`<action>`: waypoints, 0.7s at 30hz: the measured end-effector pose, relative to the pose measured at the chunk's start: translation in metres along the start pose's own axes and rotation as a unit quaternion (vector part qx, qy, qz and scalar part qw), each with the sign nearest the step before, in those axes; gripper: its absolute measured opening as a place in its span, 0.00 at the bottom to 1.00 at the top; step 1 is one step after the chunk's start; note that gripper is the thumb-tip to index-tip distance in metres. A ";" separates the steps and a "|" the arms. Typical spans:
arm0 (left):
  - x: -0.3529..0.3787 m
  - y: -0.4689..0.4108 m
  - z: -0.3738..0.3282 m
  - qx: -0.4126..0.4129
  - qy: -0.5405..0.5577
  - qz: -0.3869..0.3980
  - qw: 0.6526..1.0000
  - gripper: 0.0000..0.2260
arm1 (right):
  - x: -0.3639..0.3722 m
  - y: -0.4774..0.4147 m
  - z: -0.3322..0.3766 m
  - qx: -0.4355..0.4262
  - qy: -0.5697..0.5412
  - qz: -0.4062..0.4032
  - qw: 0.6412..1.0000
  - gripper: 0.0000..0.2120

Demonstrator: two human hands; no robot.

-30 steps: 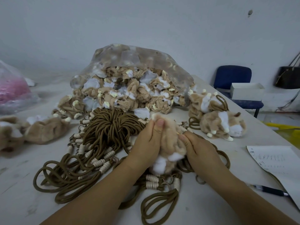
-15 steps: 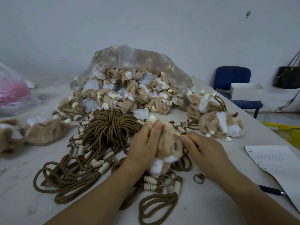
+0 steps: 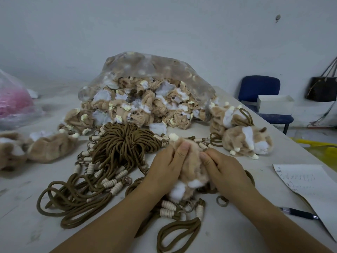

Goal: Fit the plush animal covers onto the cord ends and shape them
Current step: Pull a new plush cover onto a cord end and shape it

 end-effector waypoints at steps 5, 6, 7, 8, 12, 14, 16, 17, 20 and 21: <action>-0.005 -0.002 0.001 0.015 0.095 -0.021 0.995 0.11 | -0.003 0.001 -0.005 0.001 0.022 -0.001 1.000 0.25; -0.006 -0.002 0.000 0.018 0.099 -0.028 0.995 0.10 | -0.003 0.001 -0.006 -0.001 0.028 0.000 1.000 0.25; -0.007 -0.002 0.000 0.021 0.098 -0.036 0.994 0.10 | -0.003 0.001 -0.006 -0.002 0.035 0.000 0.999 0.25; -0.008 -0.002 0.000 0.021 0.094 -0.045 0.994 0.11 | -0.003 0.000 -0.007 -0.003 0.041 -0.001 0.999 0.24; -0.012 -0.004 0.000 0.030 0.093 -0.070 0.993 0.16 | -0.006 -0.001 -0.012 -0.015 0.069 -0.003 0.998 0.21; -0.013 -0.004 -0.001 0.041 0.093 -0.068 0.993 0.17 | -0.006 0.000 -0.012 -0.029 0.078 0.000 0.997 0.18; -0.012 -0.003 -0.002 0.040 0.091 -0.061 0.993 0.17 | -0.005 0.000 -0.010 -0.031 0.065 -0.006 0.997 0.18; -0.010 -0.002 -0.001 0.028 0.085 -0.055 0.994 0.18 | -0.004 0.000 -0.009 -0.028 0.051 -0.009 0.998 0.19; -0.005 -0.003 0.002 -0.007 0.051 -0.035 0.998 0.20 | 0.000 0.001 -0.005 -0.027 0.016 -0.014 0.999 0.18; -0.004 -0.003 0.001 -0.007 0.045 -0.027 0.999 0.20 | 0.000 0.001 -0.004 -0.027 0.006 -0.015 1.000 0.17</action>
Point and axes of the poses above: each hand's wrist, its own y-axis away from the middle knuckle, its own x-axis out of the palm, z = x × y, the point moved 6 cm from there along -y, towards the middle knuckle, and after that the axes turned 2 degrees about -z, right-handed, at the moved point
